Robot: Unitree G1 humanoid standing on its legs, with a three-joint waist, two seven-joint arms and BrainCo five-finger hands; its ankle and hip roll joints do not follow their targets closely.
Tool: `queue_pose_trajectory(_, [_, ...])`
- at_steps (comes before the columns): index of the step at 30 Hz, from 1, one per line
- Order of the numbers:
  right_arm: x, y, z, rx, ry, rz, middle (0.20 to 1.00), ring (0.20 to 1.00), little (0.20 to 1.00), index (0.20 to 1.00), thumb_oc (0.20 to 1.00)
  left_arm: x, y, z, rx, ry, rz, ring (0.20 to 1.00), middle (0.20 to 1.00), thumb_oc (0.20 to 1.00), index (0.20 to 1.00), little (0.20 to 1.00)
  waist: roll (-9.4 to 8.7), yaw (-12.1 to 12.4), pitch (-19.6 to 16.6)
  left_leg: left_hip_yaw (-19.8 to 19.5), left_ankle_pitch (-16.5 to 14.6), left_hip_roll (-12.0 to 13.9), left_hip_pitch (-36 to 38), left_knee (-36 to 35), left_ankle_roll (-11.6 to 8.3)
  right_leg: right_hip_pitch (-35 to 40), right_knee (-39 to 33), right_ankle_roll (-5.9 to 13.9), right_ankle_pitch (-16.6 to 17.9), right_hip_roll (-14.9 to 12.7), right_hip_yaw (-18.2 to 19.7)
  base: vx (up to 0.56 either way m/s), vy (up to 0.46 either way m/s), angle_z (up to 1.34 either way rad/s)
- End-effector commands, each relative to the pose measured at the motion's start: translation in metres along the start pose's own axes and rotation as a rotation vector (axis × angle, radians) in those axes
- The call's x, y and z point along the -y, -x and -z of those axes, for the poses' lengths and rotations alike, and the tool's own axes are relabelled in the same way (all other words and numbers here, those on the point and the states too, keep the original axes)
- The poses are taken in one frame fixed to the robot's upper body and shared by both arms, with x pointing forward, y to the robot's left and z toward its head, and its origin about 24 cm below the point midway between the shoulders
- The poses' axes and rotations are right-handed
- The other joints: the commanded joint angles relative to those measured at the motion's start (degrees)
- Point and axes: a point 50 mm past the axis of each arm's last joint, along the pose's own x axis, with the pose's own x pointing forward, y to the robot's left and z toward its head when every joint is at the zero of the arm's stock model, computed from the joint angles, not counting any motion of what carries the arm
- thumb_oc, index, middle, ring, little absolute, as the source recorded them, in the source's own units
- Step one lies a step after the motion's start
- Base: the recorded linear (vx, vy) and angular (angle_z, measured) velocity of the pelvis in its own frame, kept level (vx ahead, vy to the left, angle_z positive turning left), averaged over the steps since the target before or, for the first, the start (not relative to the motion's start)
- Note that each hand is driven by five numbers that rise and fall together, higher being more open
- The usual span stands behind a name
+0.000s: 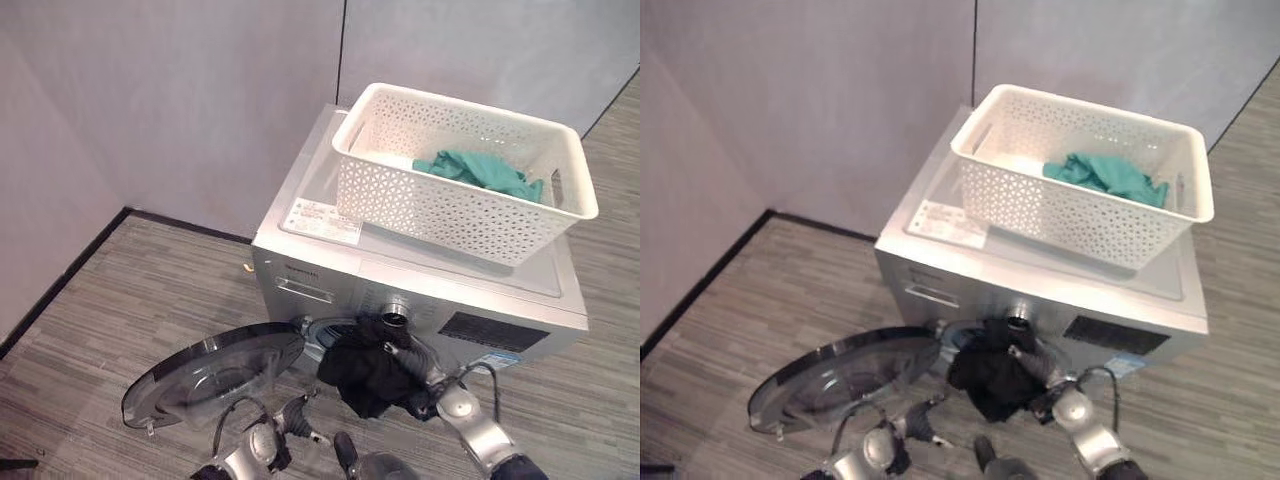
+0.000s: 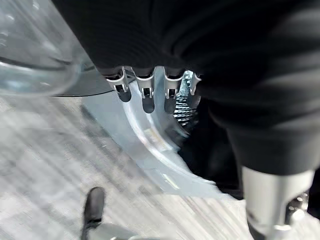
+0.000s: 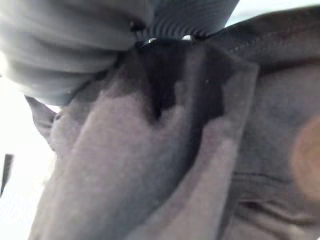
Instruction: Grab the laundry basket,head to the washer,open it,put in the laundry and shut it.
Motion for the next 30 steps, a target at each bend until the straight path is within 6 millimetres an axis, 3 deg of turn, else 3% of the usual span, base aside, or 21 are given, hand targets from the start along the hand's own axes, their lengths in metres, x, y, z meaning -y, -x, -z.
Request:
queue_pose_trajectory(1, [0.008, -0.007, -0.050, 0.223, -0.139, 0.054, 0.200, 0.200, 0.200, 0.200, 0.200, -0.026, -0.018, -0.036, 0.083, -0.056, -0.150, 1.000, 1.000, 1.000, 1.000, 1.000, -3.01, 2.15, 3.11, 0.53, -9.13, -0.56, 4.73, 4.55, 4.43, -10.68, 1.59, 5.07, 4.32, -6.59, -0.11, -0.13, -0.039, 0.05])
queue_pose_trajectory(9, [0.009, -0.011, -0.074, 0.314, -0.227, 0.036, 0.200, 0.200, 0.200, 0.200, 0.200, -0.029, -0.030, -0.084, 0.222, -0.150, -0.117, 1.000, 1.000, 1.000, 1.000, 1.000, -4.04, 1.80, 6.43, 0.45, -8.45, -0.49, 2.80, 4.51, 4.11, -13.12, 1.53, 5.10, 5.11, -6.65, -0.17, -0.05, -0.019, 0.00])
queue_pose_trajectory(14, [0.006, -0.021, -0.097, 0.386, -0.273, 0.016, 0.200, 0.200, 0.200, 0.200, 0.200, -0.023, -0.031, -0.122, 0.362, -0.243, -0.042, 1.000, 1.000, 1.000, 1.000, 1.000, -3.64, 1.28, 7.43, 0.26, -7.63, -0.33, 1.37, 3.93, 3.85, -14.70, 1.32, 5.24, 5.41, -6.89, -0.13, 0.00, 0.000, 0.00])
queue_pose_trajectory(19, [0.007, -0.026, -0.112, 0.427, -0.302, 0.020, 0.200, 0.200, 0.200, 0.200, 0.200, -0.018, -0.029, -0.145, 0.461, -0.350, 0.001, 1.000, 1.000, 1.000, 1.000, 1.000, -3.04, 1.33, 8.54, -0.15, -7.39, -0.25, -0.02, 4.12, 3.70, -15.87, 1.30, 5.28, 5.47, -7.20, -0.34, -0.01, 0.002, 0.03])
queue_pose_trajectory(25, [0.007, -0.029, -0.128, 0.477, -0.345, 0.041, 0.200, 0.200, 0.200, 0.200, 0.200, -0.024, -0.028, -0.162, 0.494, -0.235, -0.048, 1.000, 1.000, 1.000, 1.000, 1.000, -3.04, 1.59, 10.32, -0.88, -6.87, -0.38, -1.76, 4.56, 3.52, -17.02, 1.10, 5.11, 5.71, -7.63, -0.87, -0.03, -0.005, 0.08])
queue_pose_trajectory(30, [0.010, -0.027, -0.122, 0.461, -0.360, 0.060, 0.200, 0.200, 0.200, 0.200, 0.200, -0.038, -0.027, -0.167, 0.506, -0.159, -0.115, 1.000, 1.000, 1.000, 1.000, 1.000, -3.41, 1.87, 11.24, -1.16, -6.71, -0.31, -3.11, 5.04, 3.34, -17.76, 0.90, 5.03, 5.85, -7.94, -1.33, -0.02, -0.011, 0.04])
